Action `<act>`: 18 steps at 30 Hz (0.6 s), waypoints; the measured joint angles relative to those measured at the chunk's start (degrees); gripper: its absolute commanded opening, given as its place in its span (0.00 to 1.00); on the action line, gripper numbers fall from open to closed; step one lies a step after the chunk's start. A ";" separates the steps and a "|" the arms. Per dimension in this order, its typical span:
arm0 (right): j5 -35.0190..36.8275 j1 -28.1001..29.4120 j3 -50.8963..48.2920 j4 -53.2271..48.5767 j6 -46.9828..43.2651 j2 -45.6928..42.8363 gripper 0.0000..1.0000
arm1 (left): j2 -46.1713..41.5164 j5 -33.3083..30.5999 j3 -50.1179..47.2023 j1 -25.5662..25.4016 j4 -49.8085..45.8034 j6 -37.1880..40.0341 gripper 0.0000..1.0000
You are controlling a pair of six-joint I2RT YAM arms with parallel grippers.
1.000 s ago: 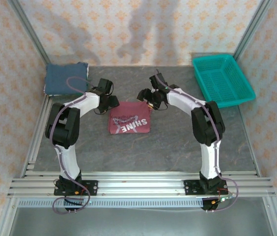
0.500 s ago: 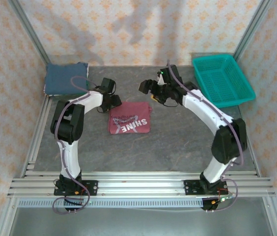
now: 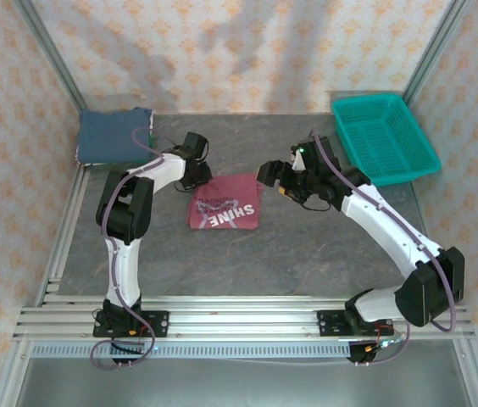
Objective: Fold and stack the t-shirts
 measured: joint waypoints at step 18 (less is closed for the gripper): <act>0.09 0.00 -1.09 1.44 1.18 0.00 0.95 | -16.06 -0.33 0.72 -0.87 -6.47 14.99 0.00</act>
